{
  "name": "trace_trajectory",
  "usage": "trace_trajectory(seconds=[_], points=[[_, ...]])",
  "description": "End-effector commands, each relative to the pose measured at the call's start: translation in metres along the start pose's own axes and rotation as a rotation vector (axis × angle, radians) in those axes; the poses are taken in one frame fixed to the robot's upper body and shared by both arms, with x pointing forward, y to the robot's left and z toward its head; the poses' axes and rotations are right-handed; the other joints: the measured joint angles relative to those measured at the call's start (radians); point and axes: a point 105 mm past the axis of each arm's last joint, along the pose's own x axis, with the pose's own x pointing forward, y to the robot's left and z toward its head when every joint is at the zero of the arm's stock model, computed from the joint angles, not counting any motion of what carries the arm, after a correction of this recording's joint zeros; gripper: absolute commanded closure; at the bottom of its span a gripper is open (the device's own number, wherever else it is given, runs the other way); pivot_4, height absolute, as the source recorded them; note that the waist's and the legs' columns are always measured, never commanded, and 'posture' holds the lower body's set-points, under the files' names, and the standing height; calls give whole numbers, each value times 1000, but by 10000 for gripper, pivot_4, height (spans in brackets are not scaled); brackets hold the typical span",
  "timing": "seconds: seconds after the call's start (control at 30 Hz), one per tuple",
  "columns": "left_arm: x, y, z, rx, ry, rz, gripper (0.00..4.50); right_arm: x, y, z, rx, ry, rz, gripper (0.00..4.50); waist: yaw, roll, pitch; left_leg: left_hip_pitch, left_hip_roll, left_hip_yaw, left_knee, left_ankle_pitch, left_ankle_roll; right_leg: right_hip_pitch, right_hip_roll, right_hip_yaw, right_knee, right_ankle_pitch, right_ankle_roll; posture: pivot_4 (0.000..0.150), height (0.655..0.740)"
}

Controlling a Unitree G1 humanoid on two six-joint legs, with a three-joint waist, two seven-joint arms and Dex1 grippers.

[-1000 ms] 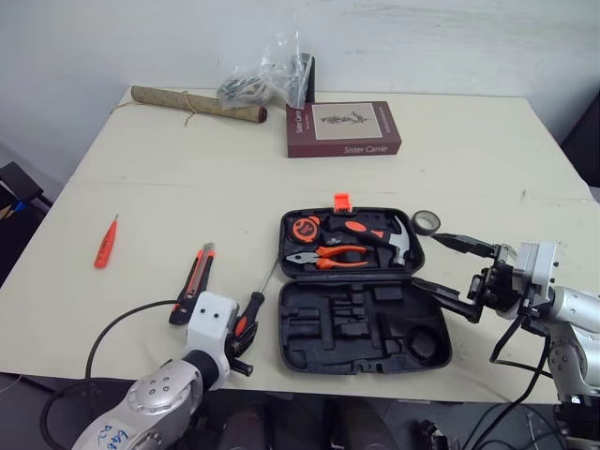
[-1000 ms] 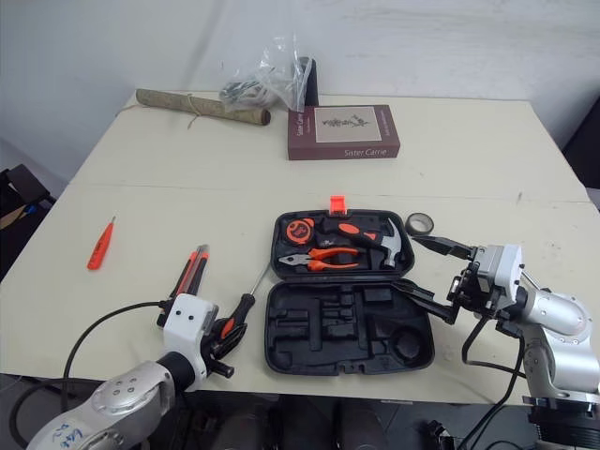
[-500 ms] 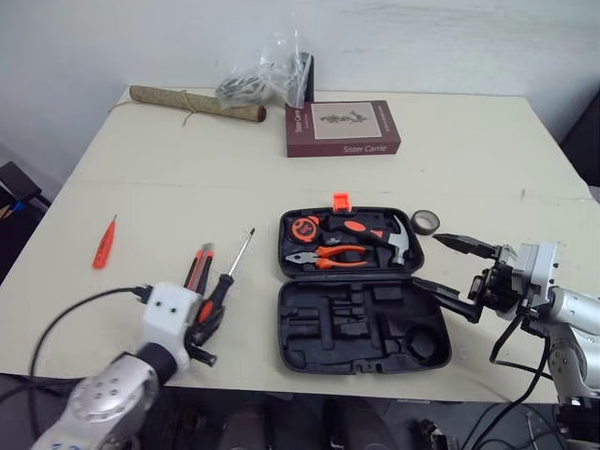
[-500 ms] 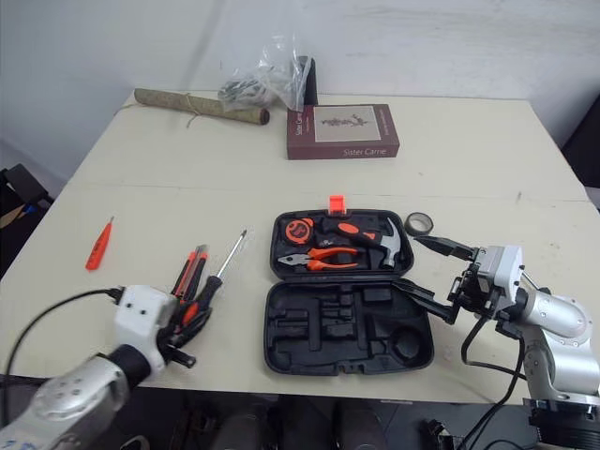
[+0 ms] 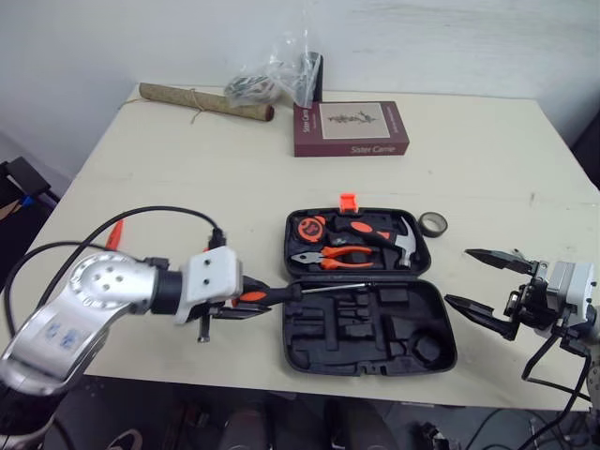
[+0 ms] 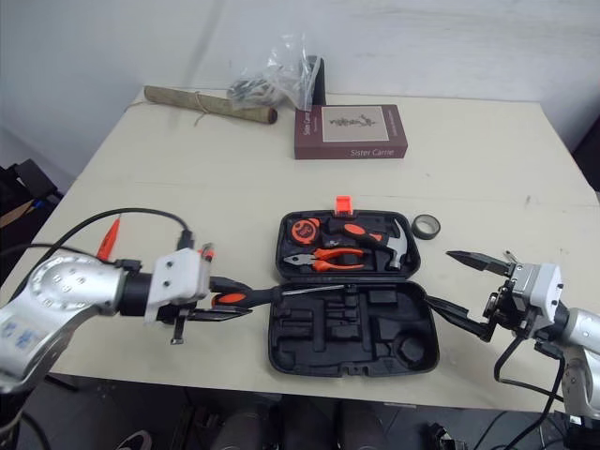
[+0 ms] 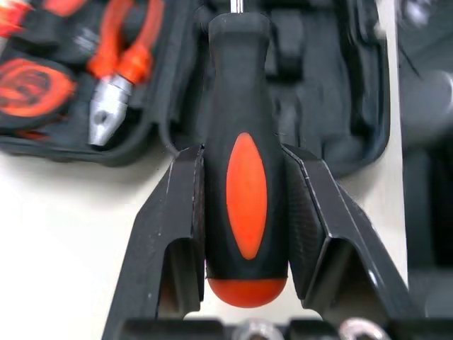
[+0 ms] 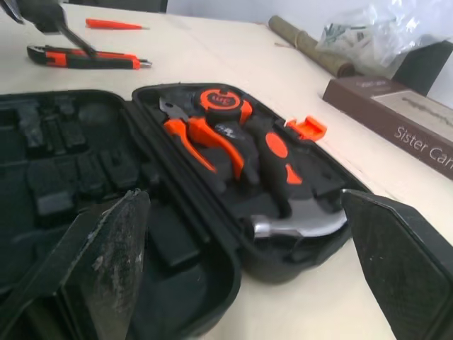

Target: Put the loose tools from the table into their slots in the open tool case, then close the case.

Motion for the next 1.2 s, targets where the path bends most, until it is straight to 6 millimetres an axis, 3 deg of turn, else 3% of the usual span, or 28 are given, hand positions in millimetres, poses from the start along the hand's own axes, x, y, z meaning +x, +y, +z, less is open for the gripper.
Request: trace_trajectory(seconds=[0.03, 0.23, 0.47, 1.2], points=[[13, 7, 4, 6, 55, -45, 36912, -5, 4, 9, -28, -9, -10, 0, -1, -1, 1, 0, 0, 0, 0, 0, 0, 0, 1, 0, 0, 0, 0, 1500, 7400], [44, 24, 14, -34, 84, -41, 36912, -10, 14, 9, -17, 25, -17, 0, 0, -2, 2, 0, 1, 1, 1, 1, -1, -1, 2, 1, 1, 0, 1, 1500, 7400], [66, 25, 16, -18, 166, -68, 36912, -4, 22, 15, -10, 25, -27, 0, 1, -3, 2, 0, 1, 1, 1, 1, -2, -1, 3, 2, 2, 0, 1, 1500, 7400], [92, 36, 14, 39, 231, -39, 36912, 2, 27, 18, -4, 15, -36, 0, 3, -3, 2, 0, 1, 0, 3, 2, -2, -1, 3, 2, 3, 0, 2, 1500, 7400]])
